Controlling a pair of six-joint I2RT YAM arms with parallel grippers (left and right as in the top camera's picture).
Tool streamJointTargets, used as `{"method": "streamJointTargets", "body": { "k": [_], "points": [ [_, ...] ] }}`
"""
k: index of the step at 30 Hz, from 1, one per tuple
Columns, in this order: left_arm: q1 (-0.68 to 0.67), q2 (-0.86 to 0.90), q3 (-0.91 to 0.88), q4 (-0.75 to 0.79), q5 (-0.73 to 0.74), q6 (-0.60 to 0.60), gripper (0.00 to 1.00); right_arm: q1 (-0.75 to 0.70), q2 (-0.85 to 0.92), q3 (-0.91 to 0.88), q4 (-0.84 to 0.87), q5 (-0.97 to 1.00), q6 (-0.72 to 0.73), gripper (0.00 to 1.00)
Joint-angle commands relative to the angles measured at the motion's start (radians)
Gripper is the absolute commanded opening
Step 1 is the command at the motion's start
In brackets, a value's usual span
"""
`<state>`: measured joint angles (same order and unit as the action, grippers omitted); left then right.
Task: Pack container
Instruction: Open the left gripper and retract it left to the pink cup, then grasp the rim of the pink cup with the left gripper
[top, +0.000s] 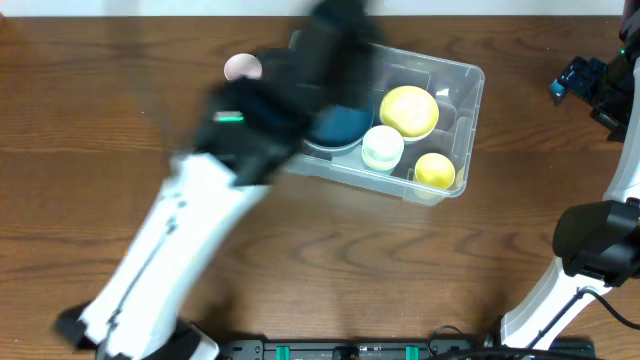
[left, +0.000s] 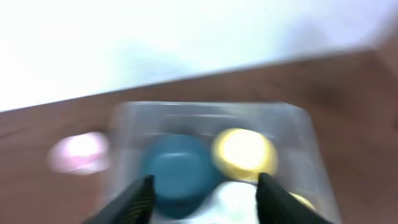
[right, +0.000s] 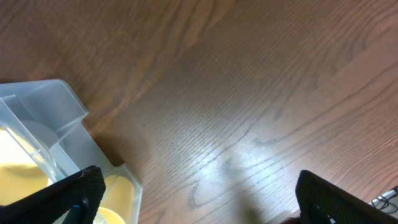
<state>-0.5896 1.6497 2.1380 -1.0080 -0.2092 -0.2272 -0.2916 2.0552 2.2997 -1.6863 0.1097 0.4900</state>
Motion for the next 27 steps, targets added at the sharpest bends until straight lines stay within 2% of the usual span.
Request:
{"method": "streamJointTargets", "body": {
  "k": [1,5,10,18,27],
  "points": [
    [0.193,0.008,-0.001,-0.061,-0.093,-0.034,0.58,-0.003,0.006,-0.001,-0.001,0.014,0.011,0.99],
    [0.43,0.081,-0.007,-0.097,0.105,-0.031,0.59,-0.003,0.006,-0.001,-0.001,0.014,0.011,0.99],
    [0.575,0.215,-0.007,-0.087,0.298,-0.029,0.59,-0.003,0.006,-0.001,-0.001,0.014,0.011,0.99],
    [0.615,0.439,-0.007,-0.043,0.326,-0.028,0.59,-0.003,0.006,-0.001,-0.001,0.014,0.011,0.99],
    [0.611,0.574,-0.007,0.037,0.389,-0.029,0.59,-0.003,0.006,-0.001,-0.001,0.014,0.011,0.99]
  ]
}}
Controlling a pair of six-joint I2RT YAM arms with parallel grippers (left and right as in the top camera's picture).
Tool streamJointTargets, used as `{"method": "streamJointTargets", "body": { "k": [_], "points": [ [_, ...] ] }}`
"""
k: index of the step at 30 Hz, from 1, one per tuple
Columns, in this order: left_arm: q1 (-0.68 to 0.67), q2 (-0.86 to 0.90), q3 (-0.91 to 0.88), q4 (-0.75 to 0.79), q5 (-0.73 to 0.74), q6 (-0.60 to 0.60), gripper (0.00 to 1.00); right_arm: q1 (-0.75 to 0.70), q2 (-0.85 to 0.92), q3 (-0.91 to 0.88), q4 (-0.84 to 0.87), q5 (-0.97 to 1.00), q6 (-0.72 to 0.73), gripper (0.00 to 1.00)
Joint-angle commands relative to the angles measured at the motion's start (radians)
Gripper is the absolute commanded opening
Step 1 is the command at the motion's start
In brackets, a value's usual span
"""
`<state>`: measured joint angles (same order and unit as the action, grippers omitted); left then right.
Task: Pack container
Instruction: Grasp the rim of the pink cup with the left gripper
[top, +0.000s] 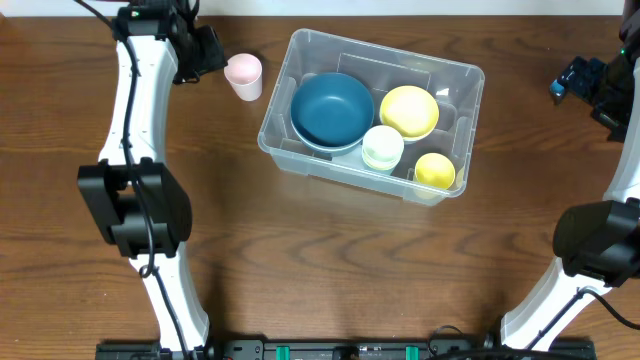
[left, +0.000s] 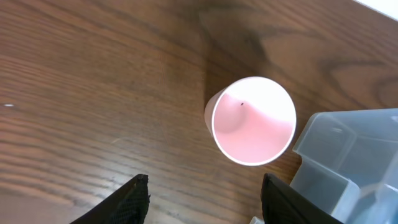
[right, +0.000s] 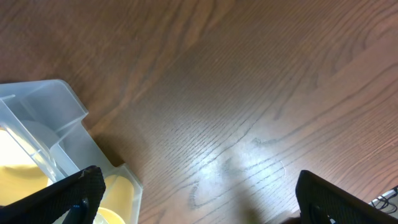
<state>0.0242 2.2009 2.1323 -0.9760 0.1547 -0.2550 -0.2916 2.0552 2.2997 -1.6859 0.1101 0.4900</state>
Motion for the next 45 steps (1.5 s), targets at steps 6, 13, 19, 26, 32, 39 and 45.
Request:
{"method": "streamJointTargets", "body": {
  "k": [6,13,19,26,32,39,45],
  "points": [
    [-0.003,0.1,-0.001,0.014,0.026,-0.001,0.59,-0.003,0.006,-0.001,-0.001,0.014,0.011,0.99],
    [-0.004,0.166,-0.001,0.027,0.04,-0.001,0.59,-0.003,0.006,-0.001,-0.001,0.014,0.011,0.99],
    [-0.004,0.181,-0.001,0.051,0.04,-0.001,0.59,-0.003,0.006,-0.001,-0.001,0.014,0.011,0.99],
    [-0.004,0.182,-0.002,0.065,0.04,-0.001,0.43,-0.003,0.006,-0.001,-0.001,0.014,0.011,0.99],
    [-0.004,0.195,-0.005,0.065,0.04,-0.001,0.41,-0.003,0.006,-0.001,-0.001,0.014,0.011,0.99],
    [-0.004,0.195,-0.01,0.07,0.041,-0.001,0.41,-0.003,0.006,-0.001,-0.001,0.014,0.011,0.99],
    [-0.017,0.195,-0.018,0.086,0.046,-0.001,0.42,-0.003,0.006,-0.001,-0.001,0.013,0.011,0.99]
  ]
}}
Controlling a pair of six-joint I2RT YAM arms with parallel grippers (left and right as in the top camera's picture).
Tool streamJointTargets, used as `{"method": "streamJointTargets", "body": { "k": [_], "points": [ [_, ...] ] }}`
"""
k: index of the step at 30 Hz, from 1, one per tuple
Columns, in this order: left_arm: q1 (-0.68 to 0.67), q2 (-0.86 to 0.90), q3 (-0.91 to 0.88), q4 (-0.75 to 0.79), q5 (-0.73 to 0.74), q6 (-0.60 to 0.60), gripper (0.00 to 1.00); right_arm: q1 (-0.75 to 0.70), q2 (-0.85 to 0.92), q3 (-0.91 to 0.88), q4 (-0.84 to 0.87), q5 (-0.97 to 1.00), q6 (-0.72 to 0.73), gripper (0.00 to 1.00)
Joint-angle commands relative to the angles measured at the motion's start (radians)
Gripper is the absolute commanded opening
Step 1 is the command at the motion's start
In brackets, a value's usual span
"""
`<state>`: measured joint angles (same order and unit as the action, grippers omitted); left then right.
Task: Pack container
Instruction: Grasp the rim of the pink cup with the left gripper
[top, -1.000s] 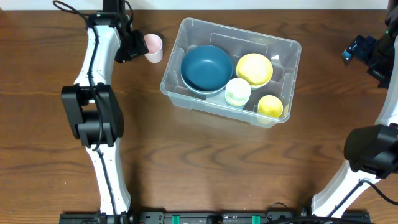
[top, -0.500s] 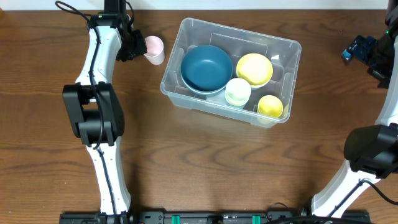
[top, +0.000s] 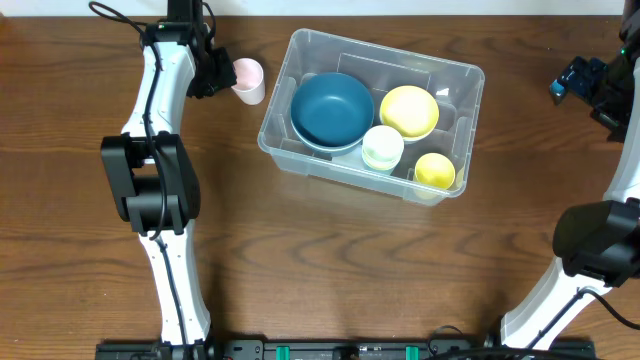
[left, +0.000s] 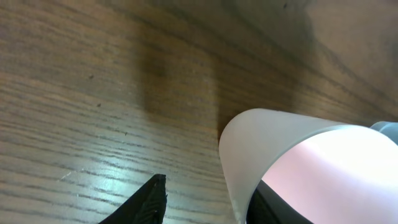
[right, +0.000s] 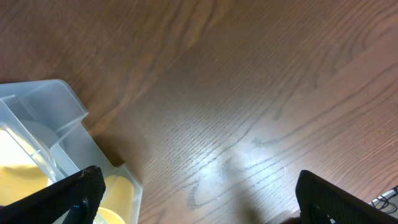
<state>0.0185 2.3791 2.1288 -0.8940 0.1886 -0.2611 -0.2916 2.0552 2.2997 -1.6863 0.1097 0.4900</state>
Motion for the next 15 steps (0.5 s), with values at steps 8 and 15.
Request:
{"method": "streamJointTargets", "body": {
  "k": [8,15],
  "points": [
    [-0.049,0.017,-0.031,0.033,0.013,0.005,0.26,-0.003,0.006,-0.001,-0.001,0.014,0.011,0.99],
    [-0.061,0.017,-0.031,0.044,0.013,0.005,0.08,-0.003,0.006,-0.001,-0.001,0.014,0.011,0.99]
  ]
}}
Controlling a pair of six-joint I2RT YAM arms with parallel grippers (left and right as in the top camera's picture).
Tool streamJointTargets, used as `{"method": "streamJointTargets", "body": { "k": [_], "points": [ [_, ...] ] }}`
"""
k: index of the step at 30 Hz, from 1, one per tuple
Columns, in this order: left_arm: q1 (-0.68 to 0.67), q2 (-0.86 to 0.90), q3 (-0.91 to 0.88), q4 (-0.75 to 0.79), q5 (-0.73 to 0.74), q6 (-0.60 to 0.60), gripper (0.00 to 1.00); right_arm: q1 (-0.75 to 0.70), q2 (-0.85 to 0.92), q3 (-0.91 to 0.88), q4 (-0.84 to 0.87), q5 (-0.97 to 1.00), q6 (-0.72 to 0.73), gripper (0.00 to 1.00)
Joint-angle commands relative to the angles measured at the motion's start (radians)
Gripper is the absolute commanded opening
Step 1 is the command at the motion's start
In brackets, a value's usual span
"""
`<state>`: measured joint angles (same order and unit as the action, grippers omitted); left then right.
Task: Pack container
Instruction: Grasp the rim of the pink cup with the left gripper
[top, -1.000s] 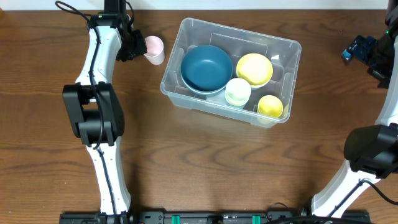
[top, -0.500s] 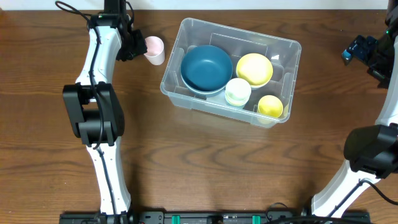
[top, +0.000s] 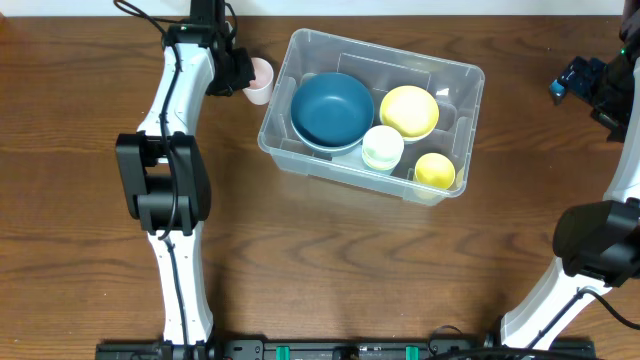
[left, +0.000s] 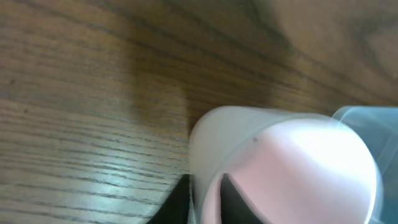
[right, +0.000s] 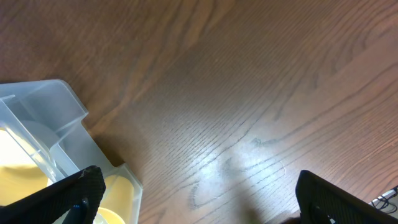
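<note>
A pink cup (top: 262, 78) is just left of the clear plastic container (top: 473, 100), almost touching its corner. My left gripper (top: 238, 72) is shut on the cup's rim wall. The left wrist view shows the cup (left: 298, 162) filling the frame, with my left gripper (left: 205, 202) pinching its near wall, one finger inside and one outside. The container corner (left: 368, 118) is right behind the cup. My right gripper (top: 590, 85) hangs open and empty at the far right; in its own view the right gripper (right: 199, 205) is over bare wood.
In the container lie a blue bowl (top: 332, 108), a yellow bowl (top: 409, 110), a white-green cup (top: 382, 147) and a small yellow bowl (top: 435, 170). The right wrist view catches a container corner (right: 37, 118). The table's back edge runs just behind the cup.
My left gripper's fingers stood apart astride the cup's wall; now they are shut on it. Cup and gripper have shifted slightly right, toward the container. My right arm has not moved.
My left arm was blurred over the container's left side, open, with the blue bowl inside. Then it was open above the pink cup at the back left. Later its fingers straddled the cup's rim, and now they grip it. The right arm stayed still throughout.
</note>
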<state>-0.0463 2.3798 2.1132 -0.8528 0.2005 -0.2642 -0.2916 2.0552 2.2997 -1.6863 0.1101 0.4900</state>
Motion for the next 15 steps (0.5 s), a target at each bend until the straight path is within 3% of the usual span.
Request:
{"method": "streamJointTargets", "body": {
  "k": [1,9,15],
  "points": [
    [0.004,0.016,-0.015,0.002,0.001,0.008,0.06,-0.003,0.006,-0.001,-0.001,0.014,0.011,0.99],
    [0.007,0.0,-0.013,-0.009,0.001,0.009,0.06,-0.003,0.006,-0.001,-0.001,0.014,0.011,0.99],
    [0.045,-0.15,0.021,-0.028,0.001,0.008,0.06,-0.003,0.006,-0.001,-0.001,0.014,0.011,0.99]
  ]
}}
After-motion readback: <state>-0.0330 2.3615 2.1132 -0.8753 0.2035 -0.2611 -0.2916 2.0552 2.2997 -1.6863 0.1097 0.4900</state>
